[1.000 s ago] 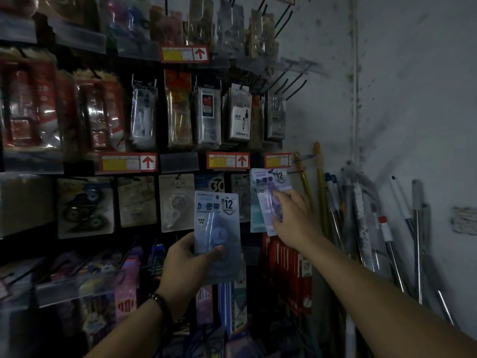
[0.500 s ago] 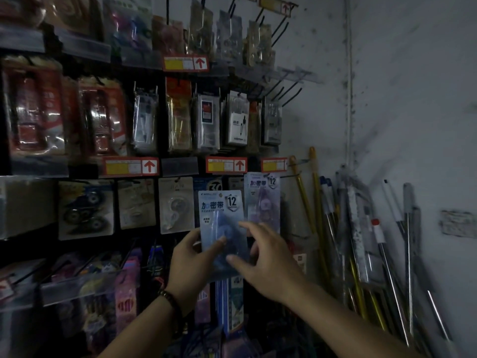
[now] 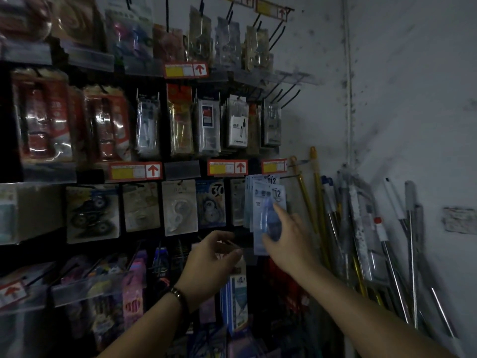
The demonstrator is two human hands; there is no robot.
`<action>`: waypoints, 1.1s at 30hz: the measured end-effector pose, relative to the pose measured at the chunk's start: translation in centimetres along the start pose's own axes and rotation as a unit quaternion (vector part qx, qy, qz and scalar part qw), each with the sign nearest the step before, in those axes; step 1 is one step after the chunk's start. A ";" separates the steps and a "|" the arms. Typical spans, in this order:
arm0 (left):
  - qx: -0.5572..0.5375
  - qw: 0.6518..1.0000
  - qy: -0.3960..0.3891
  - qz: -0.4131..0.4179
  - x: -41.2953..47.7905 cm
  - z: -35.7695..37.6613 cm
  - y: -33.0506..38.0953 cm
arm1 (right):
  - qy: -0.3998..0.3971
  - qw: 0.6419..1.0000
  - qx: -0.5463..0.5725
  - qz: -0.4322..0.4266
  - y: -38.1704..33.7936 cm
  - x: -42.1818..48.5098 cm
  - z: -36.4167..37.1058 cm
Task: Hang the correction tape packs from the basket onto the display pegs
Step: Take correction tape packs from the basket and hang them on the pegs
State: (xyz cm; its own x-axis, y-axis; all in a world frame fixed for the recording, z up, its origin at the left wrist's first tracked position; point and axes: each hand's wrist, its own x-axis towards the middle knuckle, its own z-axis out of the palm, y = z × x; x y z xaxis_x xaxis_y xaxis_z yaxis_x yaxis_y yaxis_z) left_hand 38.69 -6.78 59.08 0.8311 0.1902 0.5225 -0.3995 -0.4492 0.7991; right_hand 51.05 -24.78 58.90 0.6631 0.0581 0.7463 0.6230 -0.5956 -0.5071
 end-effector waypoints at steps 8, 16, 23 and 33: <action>0.114 0.993 0.010 0.002 0.0 -2.0 -1.7 | 0.012 0.999 -0.048 -0.003 0.3 3.4 -0.3; 0.286 0.956 -0.019 0.063 0.2 -3.0 -2.4 | 0.003 0.994 -0.109 -0.014 0.3 5.4 -0.6; 0.363 0.928 -0.043 0.071 0.4 -3.7 -2.5 | -0.033 0.990 -0.135 -0.008 1.0 6.5 0.4; 0.421 0.905 -0.048 0.027 -5.2 -8.0 -3.7 | -0.039 0.993 -0.106 -0.018 -0.9 0.8 2.0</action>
State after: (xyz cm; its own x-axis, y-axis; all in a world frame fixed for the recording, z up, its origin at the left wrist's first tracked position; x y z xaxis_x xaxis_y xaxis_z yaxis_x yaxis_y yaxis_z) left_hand 32.74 0.90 55.82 0.8649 0.0890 0.4940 -0.0385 -0.9695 0.2420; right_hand 51.86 -22.62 59.09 0.6775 0.1396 0.7221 0.5508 -0.7470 -0.3724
